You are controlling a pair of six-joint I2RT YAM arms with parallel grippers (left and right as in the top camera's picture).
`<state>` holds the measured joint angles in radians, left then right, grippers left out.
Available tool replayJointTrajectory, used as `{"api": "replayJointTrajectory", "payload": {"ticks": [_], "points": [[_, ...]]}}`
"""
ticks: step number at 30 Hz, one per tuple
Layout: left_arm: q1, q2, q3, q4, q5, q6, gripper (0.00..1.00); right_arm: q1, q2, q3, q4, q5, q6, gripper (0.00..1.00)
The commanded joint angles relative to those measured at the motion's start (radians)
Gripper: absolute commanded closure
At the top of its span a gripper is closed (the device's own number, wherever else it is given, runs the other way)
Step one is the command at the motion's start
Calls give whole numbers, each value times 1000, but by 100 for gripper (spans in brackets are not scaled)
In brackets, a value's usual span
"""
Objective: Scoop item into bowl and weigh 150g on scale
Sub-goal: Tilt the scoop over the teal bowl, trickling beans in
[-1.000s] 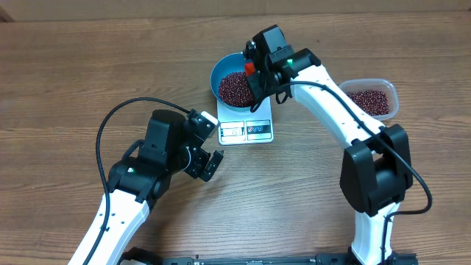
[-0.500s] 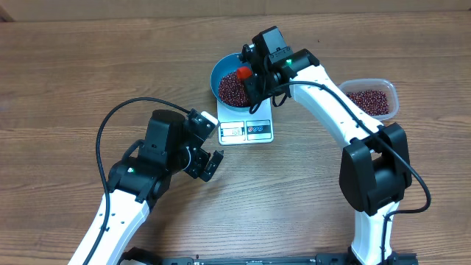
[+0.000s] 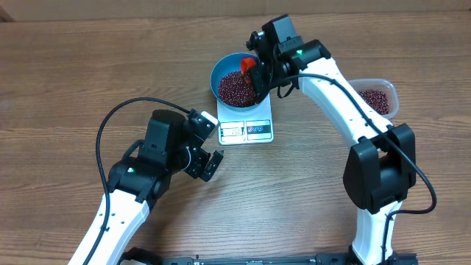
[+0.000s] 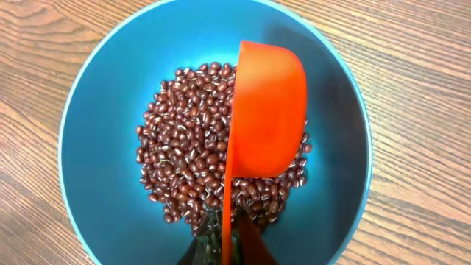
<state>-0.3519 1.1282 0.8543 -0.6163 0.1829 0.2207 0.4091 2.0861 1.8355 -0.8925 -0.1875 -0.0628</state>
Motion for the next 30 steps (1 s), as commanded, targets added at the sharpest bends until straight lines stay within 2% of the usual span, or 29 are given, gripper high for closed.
{"api": "replayJointTrajectory", "payload": {"ticks": [1,30], "points": [[-2,4,-8,0,9,23,1,1,-48,31,-7,-16,6,96],[-2,4,-8,-1,9,23,0,13,-108,31,-72,27,-21,96]]}}
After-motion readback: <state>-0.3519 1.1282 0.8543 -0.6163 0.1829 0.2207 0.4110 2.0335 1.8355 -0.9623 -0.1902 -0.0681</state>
